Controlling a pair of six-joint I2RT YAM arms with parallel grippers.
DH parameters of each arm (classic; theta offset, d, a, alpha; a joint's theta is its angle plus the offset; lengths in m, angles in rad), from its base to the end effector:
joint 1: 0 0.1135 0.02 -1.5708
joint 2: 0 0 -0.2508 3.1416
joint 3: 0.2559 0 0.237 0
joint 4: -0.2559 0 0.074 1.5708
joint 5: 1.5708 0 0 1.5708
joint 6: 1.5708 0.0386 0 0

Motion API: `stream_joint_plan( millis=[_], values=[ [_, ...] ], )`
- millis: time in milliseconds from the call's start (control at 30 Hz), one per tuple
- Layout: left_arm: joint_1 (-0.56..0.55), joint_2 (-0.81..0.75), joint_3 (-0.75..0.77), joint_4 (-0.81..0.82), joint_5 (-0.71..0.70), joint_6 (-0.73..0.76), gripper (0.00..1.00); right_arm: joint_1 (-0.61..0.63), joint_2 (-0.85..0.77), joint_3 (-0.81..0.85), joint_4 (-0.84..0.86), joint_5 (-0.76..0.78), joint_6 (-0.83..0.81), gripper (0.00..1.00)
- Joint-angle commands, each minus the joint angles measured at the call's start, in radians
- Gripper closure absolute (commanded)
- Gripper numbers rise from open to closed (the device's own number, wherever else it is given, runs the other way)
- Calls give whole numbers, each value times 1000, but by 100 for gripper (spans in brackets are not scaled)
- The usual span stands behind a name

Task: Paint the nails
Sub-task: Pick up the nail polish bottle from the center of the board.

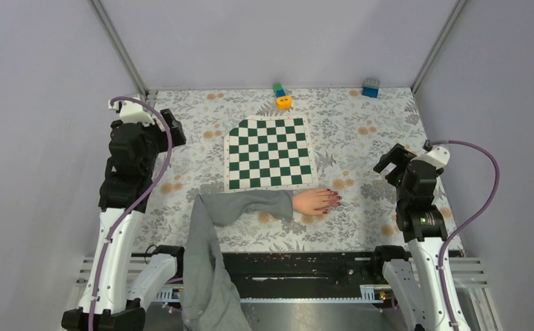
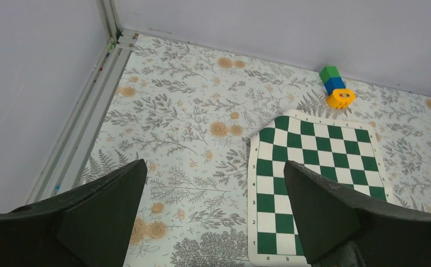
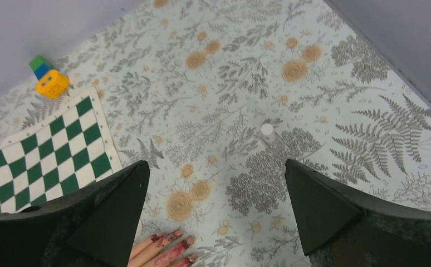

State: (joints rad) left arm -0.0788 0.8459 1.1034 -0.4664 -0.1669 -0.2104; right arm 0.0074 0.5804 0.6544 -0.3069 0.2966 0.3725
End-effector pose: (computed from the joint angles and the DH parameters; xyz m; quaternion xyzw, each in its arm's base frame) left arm 0.1698 -0.0070 0.3944 -0.1033 0.7691 -0.0263 0.6301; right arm 0.1425 -0.0102 0.3022 0.2310 0.7463 0.0020 0.6242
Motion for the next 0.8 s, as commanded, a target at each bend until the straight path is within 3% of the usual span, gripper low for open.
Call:
stream_joint_plan(
  millis=[0,267,567,767],
  values=[
    [-2,24,-49,46,70,21,1,-3,43,43,-102,11,26,1],
    [-4,9,-68,55,91,19,1,-64,146,40,-126,28,50,4],
    [-3,5,-73,61,110,13,1,-226,340,61,-75,-119,53,14],
    [-4,7,-74,64,136,6,1,-236,525,159,-78,-199,4,23]
  ],
)
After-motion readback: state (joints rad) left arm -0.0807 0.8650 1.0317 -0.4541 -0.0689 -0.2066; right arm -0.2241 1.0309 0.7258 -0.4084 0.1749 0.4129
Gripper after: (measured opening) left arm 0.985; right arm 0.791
